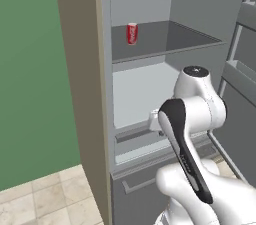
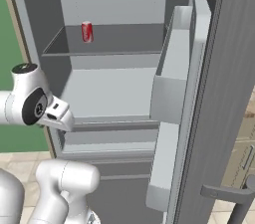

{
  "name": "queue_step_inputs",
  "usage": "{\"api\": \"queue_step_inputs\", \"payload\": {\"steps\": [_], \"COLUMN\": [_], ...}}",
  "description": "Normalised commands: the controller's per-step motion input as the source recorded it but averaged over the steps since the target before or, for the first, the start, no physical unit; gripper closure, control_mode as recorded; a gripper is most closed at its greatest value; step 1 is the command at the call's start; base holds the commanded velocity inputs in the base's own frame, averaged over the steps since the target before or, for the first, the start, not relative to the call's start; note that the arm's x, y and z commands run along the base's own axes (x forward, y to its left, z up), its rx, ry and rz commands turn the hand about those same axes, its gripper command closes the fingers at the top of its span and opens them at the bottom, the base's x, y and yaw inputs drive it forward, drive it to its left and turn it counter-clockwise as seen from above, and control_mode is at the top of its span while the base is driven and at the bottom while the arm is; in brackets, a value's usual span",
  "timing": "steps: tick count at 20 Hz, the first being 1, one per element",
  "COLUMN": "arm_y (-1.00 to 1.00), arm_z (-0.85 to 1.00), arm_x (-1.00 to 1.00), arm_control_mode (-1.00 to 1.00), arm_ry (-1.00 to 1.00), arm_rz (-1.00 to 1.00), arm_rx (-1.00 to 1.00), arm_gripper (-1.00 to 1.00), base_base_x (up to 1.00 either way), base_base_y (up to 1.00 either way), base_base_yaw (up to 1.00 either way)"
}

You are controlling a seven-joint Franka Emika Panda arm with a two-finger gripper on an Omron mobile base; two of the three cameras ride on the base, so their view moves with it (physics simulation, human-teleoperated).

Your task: Open the fridge, grab two sodas, and place both sodas inside the bowl with ice on the dining counter.

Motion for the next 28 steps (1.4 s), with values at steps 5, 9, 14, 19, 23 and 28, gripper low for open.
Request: {"api": "queue_step_inputs", "payload": {"steps": [5, 9, 14, 19, 23, 28], "arm_y": [0.00, 0.00, -0.04, -0.14, -0.04, -0.08], "arm_z": [0.72, 0.70, 0.49, 0.41, 0.39, 0.21], "arm_x": [0.00, 0.00, 0.07, 0.11, 0.07, 0.01], "arm_control_mode": [-1.00, -1.00, -1.00, -1.00, -1.00, -1.00], "arm_ry": [-0.23, -0.27, -0.31, -0.30, -0.24, -0.10], "arm_rz": [0.17, 0.15, 0.20, 0.25, 0.19, 0.07], "arm_rx": [-0.07, -0.09, -0.06, 0.00, 0.00, 0.00], "arm_gripper": [-1.00, -1.00, -1.00, -1.00, -1.00, -1.00], "base_base_x": [0.00, 0.00, 0.00, 0.00, 0.00, 0.00], "base_base_y": [0.00, 0.00, 0.00, 0.00, 0.00, 0.00], "base_base_yaw": [0.00, 0.00, 0.00, 0.00, 0.00, 0.00]}}
